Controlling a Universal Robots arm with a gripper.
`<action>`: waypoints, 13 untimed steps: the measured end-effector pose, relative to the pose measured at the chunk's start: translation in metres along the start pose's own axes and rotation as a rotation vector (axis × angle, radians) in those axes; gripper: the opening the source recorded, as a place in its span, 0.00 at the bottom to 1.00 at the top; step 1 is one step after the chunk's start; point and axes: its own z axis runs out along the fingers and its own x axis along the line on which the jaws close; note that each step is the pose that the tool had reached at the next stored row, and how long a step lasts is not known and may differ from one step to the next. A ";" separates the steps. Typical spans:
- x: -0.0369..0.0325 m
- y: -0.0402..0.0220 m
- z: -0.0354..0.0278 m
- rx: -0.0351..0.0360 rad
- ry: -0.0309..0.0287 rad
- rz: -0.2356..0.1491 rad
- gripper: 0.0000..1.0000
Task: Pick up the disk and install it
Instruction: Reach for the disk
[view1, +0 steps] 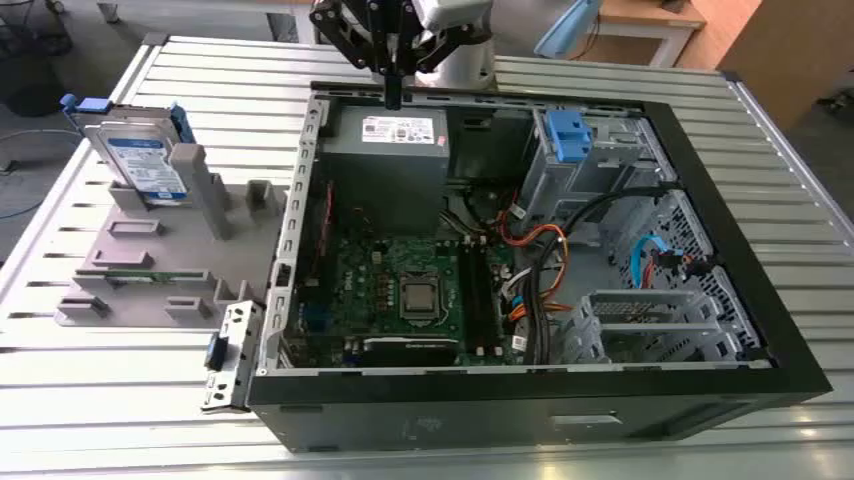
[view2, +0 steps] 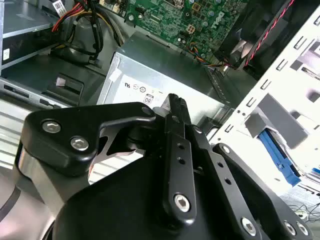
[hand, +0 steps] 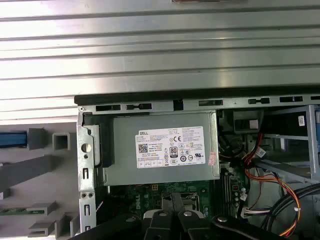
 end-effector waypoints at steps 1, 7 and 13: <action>0.0000 0.0000 0.0000 0.0000 0.0000 0.000 0.11; 0.0010 -0.0001 0.0000 0.0000 0.0000 0.000 0.11; 0.0043 -0.0004 -0.0001 0.0000 0.0000 0.000 0.11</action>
